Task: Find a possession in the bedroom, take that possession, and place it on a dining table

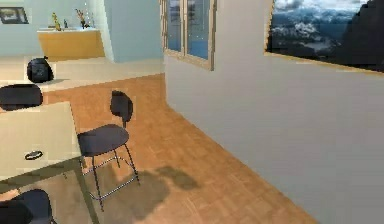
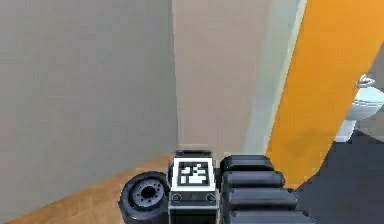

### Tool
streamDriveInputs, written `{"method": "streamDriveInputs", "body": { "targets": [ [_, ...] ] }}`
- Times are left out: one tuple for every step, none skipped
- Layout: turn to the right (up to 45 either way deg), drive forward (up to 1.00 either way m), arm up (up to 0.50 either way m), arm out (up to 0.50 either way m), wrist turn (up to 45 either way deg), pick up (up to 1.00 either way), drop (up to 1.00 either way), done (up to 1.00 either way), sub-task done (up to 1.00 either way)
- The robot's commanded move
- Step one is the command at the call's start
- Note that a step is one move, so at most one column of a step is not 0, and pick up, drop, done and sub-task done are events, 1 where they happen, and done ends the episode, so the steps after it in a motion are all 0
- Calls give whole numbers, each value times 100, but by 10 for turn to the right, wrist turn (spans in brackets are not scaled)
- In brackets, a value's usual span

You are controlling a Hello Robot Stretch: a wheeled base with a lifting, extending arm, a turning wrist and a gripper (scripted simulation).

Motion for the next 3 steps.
{"method": "streamDriveInputs", "body": {
  "targets": [
    [0,100,0,0,0,0,0,0,0],
    [90,0,0,0,0,0,0,0,0],
    [0,40,0,0,0,0,0,0,0]
  ]
}}
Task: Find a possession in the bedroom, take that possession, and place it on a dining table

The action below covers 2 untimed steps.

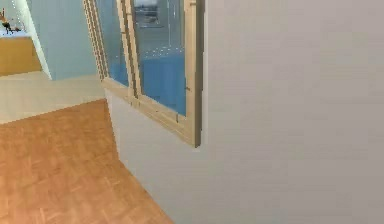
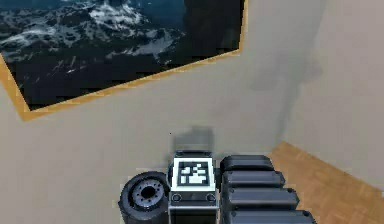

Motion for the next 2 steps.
{"method": "streamDriveInputs", "body": {
  "targets": [
    [-390,0,0,0,0,0,0,0,0],
    [0,80,0,0,0,0,0,0,0]
  ]
}}
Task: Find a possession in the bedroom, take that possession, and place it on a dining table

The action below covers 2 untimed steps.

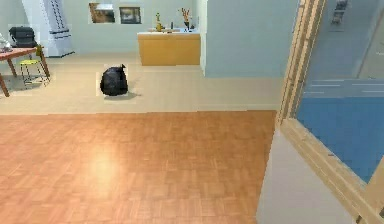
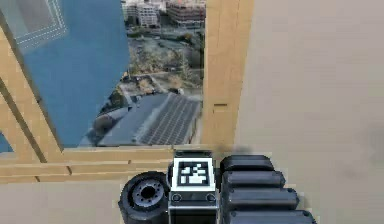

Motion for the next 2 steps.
{"method": "streamDriveInputs", "body": {
  "targets": [
    [-420,0,0,0,0,0,0,0,0],
    [0,100,0,0,0,0,0,0,0]
  ]
}}
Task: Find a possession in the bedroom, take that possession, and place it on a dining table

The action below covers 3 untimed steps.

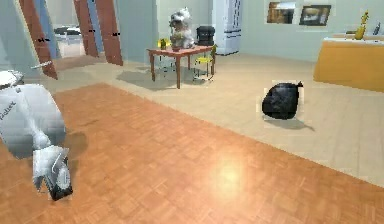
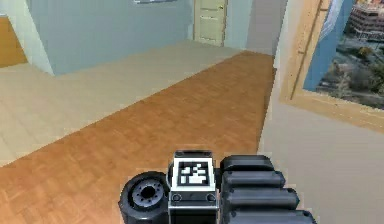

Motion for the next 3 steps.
{"method": "streamDriveInputs", "body": {
  "targets": [
    [-240,0,0,0,0,0,0,0,0],
    [0,5,0,0,0,0,0,0,0],
    [-270,0,0,0,0,0,0,0,0]
  ]
}}
